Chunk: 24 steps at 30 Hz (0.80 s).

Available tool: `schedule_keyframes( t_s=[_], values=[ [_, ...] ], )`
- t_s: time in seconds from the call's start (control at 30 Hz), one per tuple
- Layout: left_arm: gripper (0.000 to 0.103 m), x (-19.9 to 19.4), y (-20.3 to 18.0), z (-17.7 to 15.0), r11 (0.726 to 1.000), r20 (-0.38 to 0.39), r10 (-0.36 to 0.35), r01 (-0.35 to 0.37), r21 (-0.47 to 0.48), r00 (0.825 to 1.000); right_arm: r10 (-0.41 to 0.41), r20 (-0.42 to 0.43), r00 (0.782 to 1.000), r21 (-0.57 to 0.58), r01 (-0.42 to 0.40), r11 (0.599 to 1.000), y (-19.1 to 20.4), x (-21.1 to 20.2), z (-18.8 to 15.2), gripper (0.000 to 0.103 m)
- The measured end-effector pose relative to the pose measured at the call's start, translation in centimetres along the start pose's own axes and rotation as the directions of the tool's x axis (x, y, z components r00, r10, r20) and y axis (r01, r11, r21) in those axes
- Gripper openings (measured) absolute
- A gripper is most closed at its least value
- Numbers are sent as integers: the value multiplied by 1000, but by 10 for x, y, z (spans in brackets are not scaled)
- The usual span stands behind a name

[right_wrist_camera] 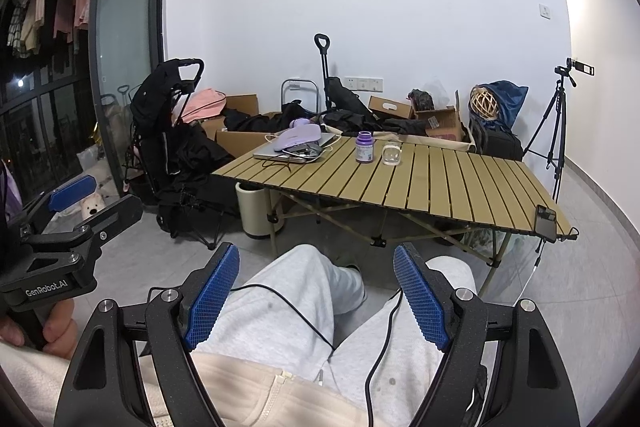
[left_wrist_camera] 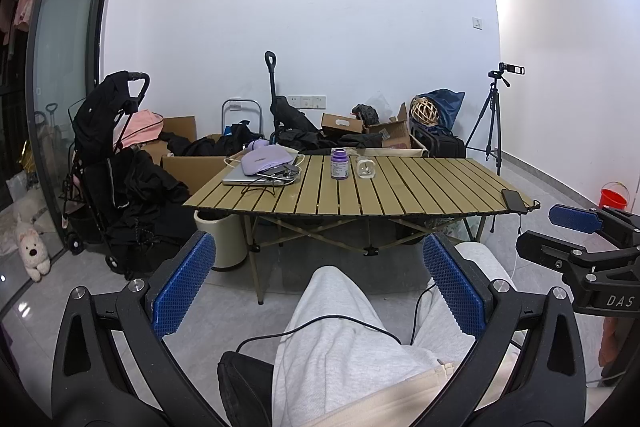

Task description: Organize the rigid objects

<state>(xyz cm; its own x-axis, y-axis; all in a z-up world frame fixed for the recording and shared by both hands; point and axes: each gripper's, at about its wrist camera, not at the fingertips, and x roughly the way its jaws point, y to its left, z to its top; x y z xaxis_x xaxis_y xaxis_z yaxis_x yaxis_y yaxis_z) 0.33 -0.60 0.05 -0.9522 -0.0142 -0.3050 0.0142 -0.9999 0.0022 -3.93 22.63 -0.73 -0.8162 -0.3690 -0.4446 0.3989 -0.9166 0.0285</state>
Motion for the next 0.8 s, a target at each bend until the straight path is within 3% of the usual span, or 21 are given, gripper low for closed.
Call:
schedule_keyframes(
  t_s=[0.8],
  values=[
    [103,-2,2,-1,1000,7,8,-8,3,1000,-8,6,1000,-6,8,1000,1,-3,3,85]
  ],
)
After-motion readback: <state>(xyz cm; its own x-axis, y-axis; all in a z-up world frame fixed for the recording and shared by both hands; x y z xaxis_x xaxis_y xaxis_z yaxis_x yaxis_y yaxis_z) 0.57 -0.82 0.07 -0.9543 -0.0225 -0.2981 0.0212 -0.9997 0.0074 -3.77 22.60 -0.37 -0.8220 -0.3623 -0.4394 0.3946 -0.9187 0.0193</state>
